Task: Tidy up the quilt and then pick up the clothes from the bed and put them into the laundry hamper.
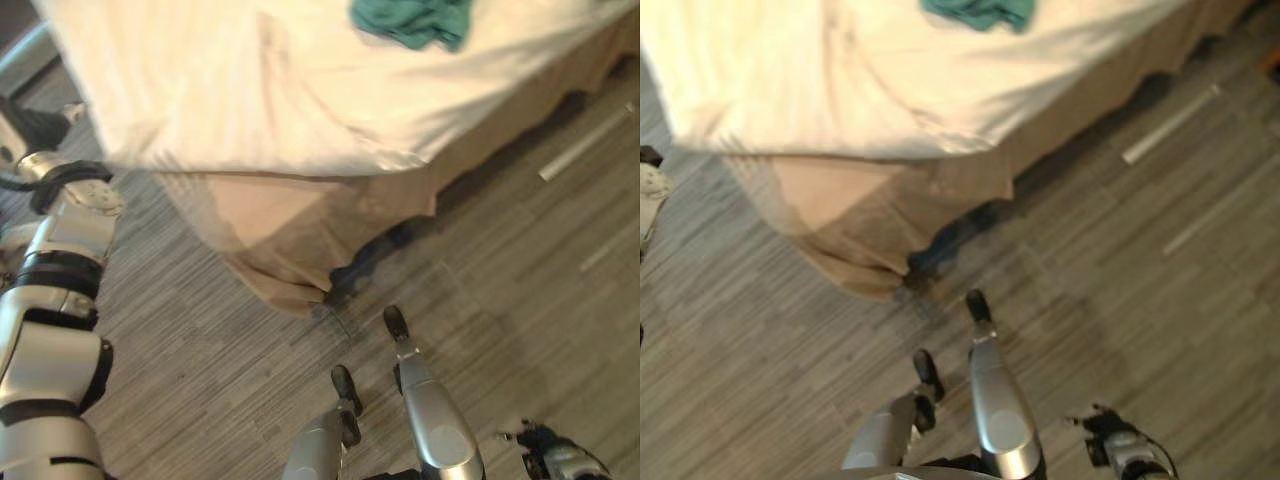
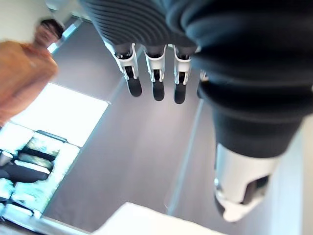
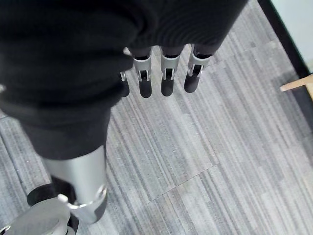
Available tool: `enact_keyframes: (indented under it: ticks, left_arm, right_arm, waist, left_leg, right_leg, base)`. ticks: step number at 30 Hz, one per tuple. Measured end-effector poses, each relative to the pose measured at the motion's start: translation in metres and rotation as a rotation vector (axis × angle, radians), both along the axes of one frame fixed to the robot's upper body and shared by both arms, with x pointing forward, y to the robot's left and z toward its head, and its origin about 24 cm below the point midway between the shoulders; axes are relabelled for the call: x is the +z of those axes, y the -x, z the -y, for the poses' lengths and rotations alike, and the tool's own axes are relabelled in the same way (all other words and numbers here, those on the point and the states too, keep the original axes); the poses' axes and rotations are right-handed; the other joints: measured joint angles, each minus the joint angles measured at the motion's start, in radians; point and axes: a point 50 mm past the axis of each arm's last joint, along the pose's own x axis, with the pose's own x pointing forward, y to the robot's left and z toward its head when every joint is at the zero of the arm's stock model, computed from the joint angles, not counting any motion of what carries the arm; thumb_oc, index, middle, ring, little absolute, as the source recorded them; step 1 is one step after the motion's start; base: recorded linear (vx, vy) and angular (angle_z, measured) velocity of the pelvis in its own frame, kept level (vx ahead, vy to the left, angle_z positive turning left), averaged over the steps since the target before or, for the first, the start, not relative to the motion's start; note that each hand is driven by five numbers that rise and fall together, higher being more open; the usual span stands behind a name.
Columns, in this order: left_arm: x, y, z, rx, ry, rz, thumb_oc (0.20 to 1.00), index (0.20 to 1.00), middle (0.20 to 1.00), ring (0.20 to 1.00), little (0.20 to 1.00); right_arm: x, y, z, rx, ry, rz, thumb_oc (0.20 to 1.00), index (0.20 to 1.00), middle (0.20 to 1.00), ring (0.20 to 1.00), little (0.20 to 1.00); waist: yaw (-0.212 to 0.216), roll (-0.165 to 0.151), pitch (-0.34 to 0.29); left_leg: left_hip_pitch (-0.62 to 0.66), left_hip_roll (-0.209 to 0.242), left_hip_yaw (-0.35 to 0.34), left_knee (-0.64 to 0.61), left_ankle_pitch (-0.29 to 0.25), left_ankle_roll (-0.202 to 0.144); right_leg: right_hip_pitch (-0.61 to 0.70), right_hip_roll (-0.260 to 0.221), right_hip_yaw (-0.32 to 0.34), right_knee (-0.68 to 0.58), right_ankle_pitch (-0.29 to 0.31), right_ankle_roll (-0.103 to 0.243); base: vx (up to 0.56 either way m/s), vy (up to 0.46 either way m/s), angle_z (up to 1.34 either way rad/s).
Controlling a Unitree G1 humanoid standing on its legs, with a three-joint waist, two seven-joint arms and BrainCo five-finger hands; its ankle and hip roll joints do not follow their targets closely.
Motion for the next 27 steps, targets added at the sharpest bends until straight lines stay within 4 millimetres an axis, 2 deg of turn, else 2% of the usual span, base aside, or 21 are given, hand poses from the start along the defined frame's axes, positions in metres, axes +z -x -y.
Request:
enact_keyframes:
  ticks: [1,2,3,5,7,9,10,11,12,13,14,16,18,23,24,25,26,27]
  left_arm:
    - [0.008,-0.003,0.005,-0.012,-0.027,-0.004,1.0,1.0,1.0,1.0,1.0]
    - [0.025,-0.009,0.017,-0.031,-0.056,0.016,1.0,1.0,1.0,1.0,1.0]
    - [0.024,-0.013,0.023,-0.052,-0.056,0.01,1.0,1.0,1.0,1.0,1.0]
    - [0.002,-0.024,0.037,-0.055,-0.081,-0.112,1.0,1.0,1.0,1.0,1.0]
    - [-0.003,-0.029,0.044,-0.032,-0.072,-0.153,1.0,1.0,1.0,1.0,1.0]
    - [-0.012,-0.03,0.041,0.043,-0.042,-0.21,1.0,1.0,1.0,1.0,1.0]
    - [-0.008,-0.029,0.038,0.094,-0.02,-0.216,1.0,1.0,1.0,1.0,1.0]
    - [-0.003,-0.029,0.037,0.127,-0.001,-0.212,0.768,0.768,0.768,0.768,0.768]
    - [-0.001,-0.028,0.035,0.164,0.014,-0.217,0.476,0.476,0.476,0.476,0.476]
    - [-0.001,-0.027,0.031,0.202,0.034,-0.225,0.388,0.388,0.388,0.388,0.388]
    - [-0.012,-0.022,0.021,0.287,0.132,-0.277,0.2,0.2,0.2,0.2,0.2]
    - [-0.021,-0.02,0.018,0.32,0.178,-0.317,0.2,0.2,0.2,0.2,0.2]
    - [-0.021,-0.019,0.017,0.34,0.186,-0.326,0.2,0.2,0.2,0.2,0.2]
    - [-0.005,-0.017,0.016,0.353,0.166,-0.325,0.2,0.2,0.2,0.2,0.2]
    - [-0.002,-0.016,0.014,0.355,0.164,-0.318,0.2,0.2,0.2,0.2,0.2]
    - [0.0,-0.015,0.011,0.361,0.163,-0.313,0.2,0.2,0.2,0.2,0.2]
    - [0.004,-0.013,0.009,0.368,0.161,-0.3,0.2,0.2,0.2,0.2,0.2]
    - [0.005,-0.013,0.009,0.364,0.155,-0.29,0.2,0.2,0.2,0.2,0.2]
  right_arm:
    - [0.002,-0.007,-0.002,0.007,-0.002,0.016,1.0,1.0,1.0,1.0,1.0]
    - [0.009,-0.023,-0.006,0.03,-0.007,0.07,1.0,1.0,1.0,1.0,1.0]
    - [0.009,-0.024,-0.006,0.032,-0.008,0.076,1.0,1.0,1.0,1.0,1.0]
    - [0.012,-0.03,-0.011,0.071,0.004,0.103,1.0,1.0,1.0,1.0,1.0]
    - [0.016,-0.038,-0.017,0.118,0.009,0.144,1.0,1.0,1.0,1.0,1.0]
    - [0.024,-0.049,-0.024,0.134,-0.002,0.219,1.0,1.0,1.0,1.0,1.0]
    - [0.027,-0.051,-0.025,0.135,-0.005,0.243,1.0,1.0,1.0,1.0,1.0]
    - [0.028,-0.053,-0.026,0.135,-0.007,0.255,1.0,1.0,1.0,1.0,1.0]
    - [0.029,-0.054,-0.026,0.132,-0.008,0.265,1.0,1.0,1.0,1.0,1.0]
    - [0.03,-0.055,-0.027,0.121,-0.017,0.274,1.0,1.0,1.0,1.0,1.0]
    - [0.031,-0.057,-0.03,0.12,-0.027,0.289,1.0,1.0,1.0,1.0,1.0]
    - [0.03,-0.054,-0.03,0.116,-0.027,0.284,1.0,1.0,1.0,1.0,1.0]
    - [0.029,-0.053,-0.032,0.12,-0.021,0.286,1.0,1.0,1.0,1.0,1.0]
    - [0.037,-0.058,-0.037,0.148,-0.014,0.321,1.0,1.0,1.0,1.0,1.0]
    - [0.038,-0.059,-0.038,0.152,-0.016,0.326,1.0,1.0,1.0,1.0,1.0]
    - [0.039,-0.062,-0.039,0.153,-0.015,0.33,1.0,1.0,1.0,1.0,1.0]
    - [0.039,-0.063,-0.041,0.155,-0.022,0.329,1.0,1.0,1.0,1.0,1.0]
    - [0.035,-0.057,-0.042,0.15,-0.028,0.312,1.0,1.0,1.0,1.0,1.0]
  waist:
    - [-0.007,-0.007,0.014]
    - [-0.035,-0.019,0.07]
    - [-0.04,-0.024,0.081]
    - [-0.044,-0.025,0.086]
    - [-0.046,-0.025,0.09]
    - [-0.045,-0.026,0.102]
    - [-0.047,-0.028,0.103]
    - [-0.045,-0.029,0.104]
    - [-0.043,-0.032,0.105]
    - [-0.043,-0.033,0.105]
    - [-0.046,-0.037,0.107]
    - [-0.046,-0.038,0.108]
    - [-0.044,-0.041,0.107]
    - [-0.044,-0.046,0.105]
    - [-0.044,-0.047,0.105]
    - [-0.036,-0.044,0.105]
    - [-0.032,-0.044,0.104]
    - [-0.051,-0.05,0.101]
  left_leg:
    - [-0.01,0.005,0.004,0.008,-0.004,0.001]
    - [-0.042,0.016,-0.001,0.063,-0.035,-0.009]
    - [-0.048,0.017,-0.008,0.075,-0.044,-0.013]
    - [-0.073,0.033,-0.014,0.111,-0.074,-0.024]
    - [-0.126,0.038,-0.034,0.102,-0.069,-0.025]
    - [-0.172,0.047,-0.033,0.104,-0.01,-0.037]
    - [-0.188,0.037,-0.031,0.102,0.0,-0.033]
    - [-0.208,0.029,-0.031,0.103,0.005,-0.032]
    - [-0.219,0.025,-0.031,0.105,0.008,-0.03]
    - [-0.23,0.023,-0.03,0.107,0.009,-0.027]
    - [-0.244,0.021,-0.03,0.116,0.009,-0.027]
    - [-0.252,0.025,-0.03,0.124,0.008,-0.027]
    - [-0.263,0.031,-0.031,0.125,0.01,-0.028]
    - [-0.278,0.035,-0.029,0.112,0.03,-0.029]
    - [-0.279,0.033,-0.029,0.1,0.034,-0.026]
    - [-0.283,0.048,-0.03,0.078,0.042,-0.015]
    - [-0.293,0.064,-0.023,0.076,0.054,-0.022]
    - [-0.298,0.05,-0.029,0.079,0.056,-0.028]
  right_leg:
    - [-0.011,0.005,0.004,0.002,0.001,0.0]
    - [-0.032,0.013,0.008,0.025,0.007,-0.003]
    - [-0.034,0.018,0.013,0.031,0.021,-0.015]
    - [-0.047,0.041,0.045,0.04,0.01,-0.03]
    - [-0.068,0.043,0.049,0.047,0.011,-0.029]
    - [-0.101,0.042,0.051,0.084,0.002,-0.032]
    - [-0.126,0.034,0.052,0.089,0.003,-0.029]
    - [-0.145,0.026,0.055,0.09,0.007,-0.023]
    - [-0.156,0.023,0.059,0.09,0.011,-0.017]
    - [-0.165,0.021,0.06,0.091,0.013,-0.015]
    - [-0.177,0.02,0.06,0.09,0.014,-0.012]
    - [-0.179,0.021,0.054,0.085,0.014,-0.012]
    - [-0.183,0.021,0.045,0.071,0.014,-0.012]
    - [-0.19,0.019,0.039,0.041,0.018,-0.007]
    - [-0.192,0.016,0.034,0.022,0.007,0.014]
    - [-0.204,0.017,0.015,0.031,-0.023,0.057]
    - [-0.242,0.024,0.004,0.13,-0.049,0.027]
    - [-0.233,0.004,0.01,0.186,-0.053,0.018]
  base:
    - [0.05,-0.056,-0.56]
    - [0.03,-0.022,-0.48]
    - [0.03,0.004,-0.61]
    - [0.02,0.027,-0.48]
    - [0.01,0.026,-0.12]
    - [0.0,0.029,0.01]
    - [0.0,0.037,0.12]
    - [-0.01,0.021,0.14]
    - [-0.01,-0.007,0.05]
    - [-0.02,-0.037,-0.03]
    - [-0.03,-0.039,-0.06]
    - [-0.01,-0.015,-0.03]
    - [0.0,0.0,0.0]
    - [-0.02,0.082,-0.01]
    - [-0.01,0.031,-0.17]
    - [-0.01,0.02,-0.25]
    - [-0.01,0.016,0.05]
    - [-0.01,0.0,0.27]
